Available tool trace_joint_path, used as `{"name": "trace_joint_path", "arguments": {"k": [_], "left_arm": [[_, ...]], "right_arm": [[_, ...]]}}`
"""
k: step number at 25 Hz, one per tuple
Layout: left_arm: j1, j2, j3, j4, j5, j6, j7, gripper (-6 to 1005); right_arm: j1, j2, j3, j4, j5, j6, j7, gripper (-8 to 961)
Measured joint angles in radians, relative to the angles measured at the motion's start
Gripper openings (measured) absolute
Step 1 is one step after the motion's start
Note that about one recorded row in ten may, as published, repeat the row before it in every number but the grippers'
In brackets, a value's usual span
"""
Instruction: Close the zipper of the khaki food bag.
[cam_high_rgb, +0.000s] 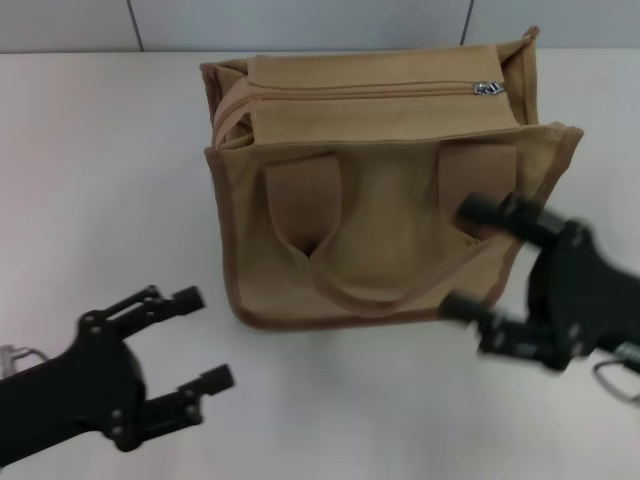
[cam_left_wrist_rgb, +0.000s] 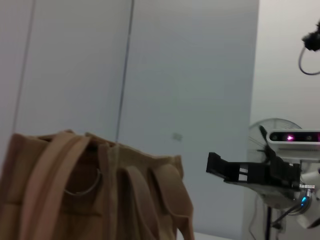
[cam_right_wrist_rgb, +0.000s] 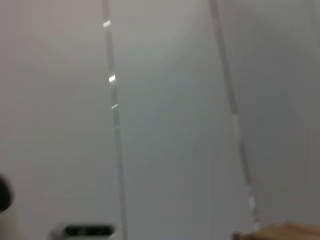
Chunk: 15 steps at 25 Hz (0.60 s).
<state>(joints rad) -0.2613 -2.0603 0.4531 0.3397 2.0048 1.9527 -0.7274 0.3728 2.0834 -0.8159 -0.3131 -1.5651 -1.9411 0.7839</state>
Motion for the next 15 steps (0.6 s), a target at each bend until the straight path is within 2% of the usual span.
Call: {"name": "trace_joint_path", "arguments": {"k": [1,3,4,5,6,9,15], "left_arm": [[-0.014,-0.005,0.016,0.002,0.000,-0.010,0.000,771],[-0.031,-0.007,0.038,0.001,0.001,-0.019,-0.002,770],[-0.041,-0.007,0.050,-0.001,0.001,-0.025,-0.003,770],[-0.041,-0.007,0.050,-0.001,0.001,-0.025,-0.003,770],[-0.044,-0.008,0.053,0.000,0.002,-0.028,0.000,770],[-0.046,-0.009,0.063,-0.001,0.002,-0.038,0.002,770],[-0.048,-0.012,0.081,-0.022,0.002,-0.083,0.005,770]], "right_arm": [[0.002,0.001,-0.075,0.008,-0.001,0.026,-0.042,782],[0.007,0.002,-0.112,0.016,-0.001,0.051,-0.054,805],[0.020,0.001,-0.164,0.036,-0.002,0.123,-0.060,816],[0.020,0.001,-0.164,0.036,-0.002,0.123,-0.060,827],[0.033,0.002,-0.201,0.056,-0.002,0.196,-0.061,838],[0.061,0.006,-0.236,0.100,0.000,0.265,-0.062,838],[0.082,0.007,-0.235,0.140,0.008,0.286,-0.063,838]]}}
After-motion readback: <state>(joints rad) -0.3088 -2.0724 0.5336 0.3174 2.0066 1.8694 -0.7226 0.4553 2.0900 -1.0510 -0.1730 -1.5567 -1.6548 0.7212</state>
